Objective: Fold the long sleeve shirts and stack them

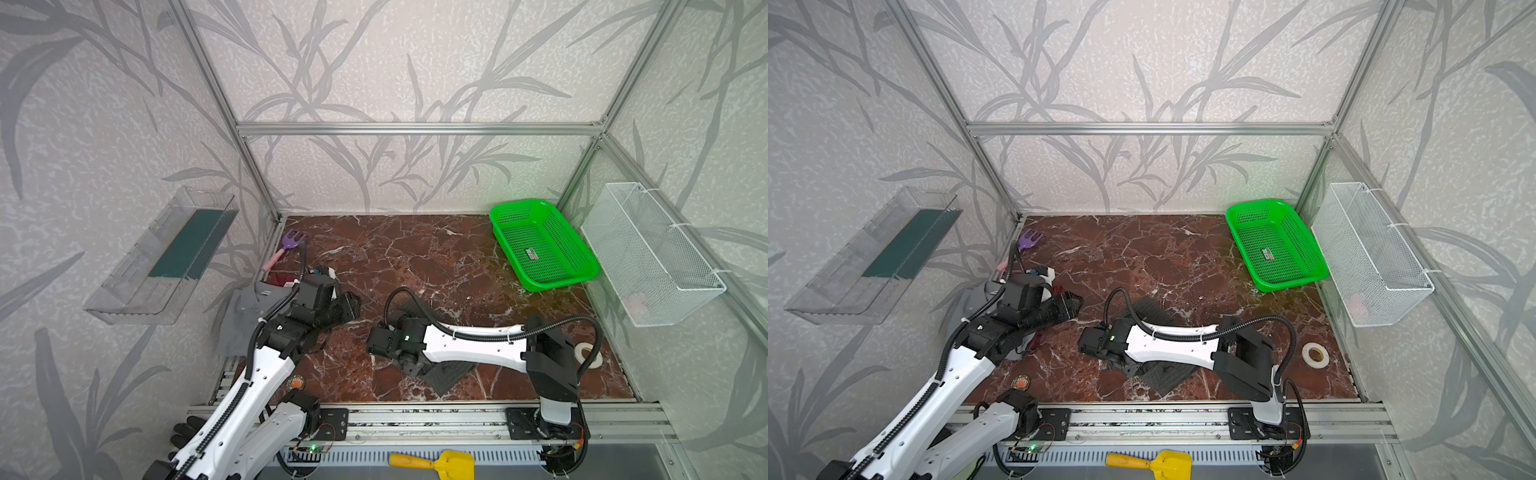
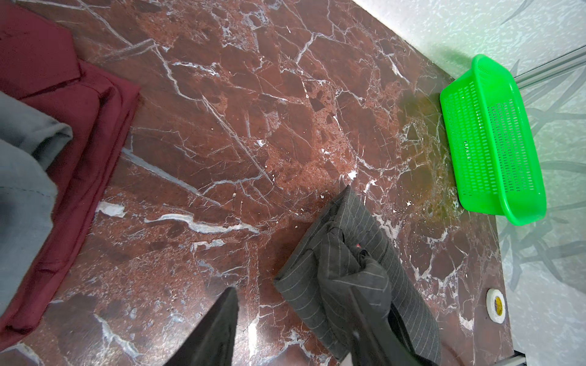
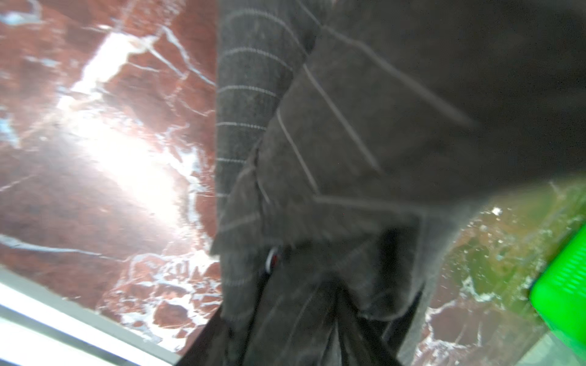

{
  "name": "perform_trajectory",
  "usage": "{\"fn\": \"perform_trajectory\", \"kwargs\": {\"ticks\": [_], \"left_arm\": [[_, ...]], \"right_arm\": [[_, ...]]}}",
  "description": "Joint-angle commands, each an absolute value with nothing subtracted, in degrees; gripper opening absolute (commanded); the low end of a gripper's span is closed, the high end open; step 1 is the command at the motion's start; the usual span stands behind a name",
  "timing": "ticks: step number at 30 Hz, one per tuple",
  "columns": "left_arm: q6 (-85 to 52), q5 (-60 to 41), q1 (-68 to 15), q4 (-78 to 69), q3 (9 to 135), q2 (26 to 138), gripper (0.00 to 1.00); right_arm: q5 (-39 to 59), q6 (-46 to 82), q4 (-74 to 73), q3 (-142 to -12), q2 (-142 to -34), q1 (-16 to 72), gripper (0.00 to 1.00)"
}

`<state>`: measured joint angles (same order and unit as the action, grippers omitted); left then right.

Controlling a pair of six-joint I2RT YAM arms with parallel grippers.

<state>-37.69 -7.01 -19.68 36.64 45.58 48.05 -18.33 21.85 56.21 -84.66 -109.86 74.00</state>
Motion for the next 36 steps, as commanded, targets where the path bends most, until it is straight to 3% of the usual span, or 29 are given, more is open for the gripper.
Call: {"fn": "perform_trajectory", "kwargs": {"ticks": [1, 4, 11, 15, 17, 21, 22, 27, 36], "left_arm": [[-37.79, -5.56, -19.34, 38.56, 44.80, 46.67, 0.56], [-37.88, -4.96, -19.34, 39.06, 44.46, 46.23, 0.56], [-38.62, -4.86, -19.34, 39.32, 43.46, 45.75, 0.56], [-39.50, -5.89, -19.34, 38.25, 42.44, 45.90, 0.56], [-39.81, -6.33, -19.34, 37.90, 41.96, 46.07, 0.56], [-40.01, -7.12, -19.34, 37.58, 41.50, 46.65, 0.55], [-39.99, -7.24, -19.34, 37.53, 41.53, 46.83, 0.55], [-40.14, -9.62, -19.38, 36.35, 40.60, 48.02, 0.55], [-41.05, -10.35, -19.38, 35.42, 39.39, 48.49, 0.55]], "right_arm": [[-14.41, 23.51, 53.92, -83.92, -106.76, 74.99, 0.55], [-12.97, 23.63, 51.61, -82.64, -103.25, 76.41, 0.61], [-12.67, 24.16, 48.97, -78.69, -90.79, 74.77, 0.61], [-4.39, 23.32, 42.87, -71.90, -85.10, 67.32, 0.53], [-2.07, 23.02, 40.21, -69.05, -83.89, 63.70, 0.43], [-0.16, 23.02, 38.52, -66.53, -85.60, 59.15, 0.43], [1.40, 21.20, 38.51, -66.37, -86.79, 56.81, 0.30], [5.54, 20.27, 35.45, -63.86, -91.66, 52.16, 0.29], [9.40, 18.92, 31.95, -62.57, -97.47, 52.00, 0.28]]}}
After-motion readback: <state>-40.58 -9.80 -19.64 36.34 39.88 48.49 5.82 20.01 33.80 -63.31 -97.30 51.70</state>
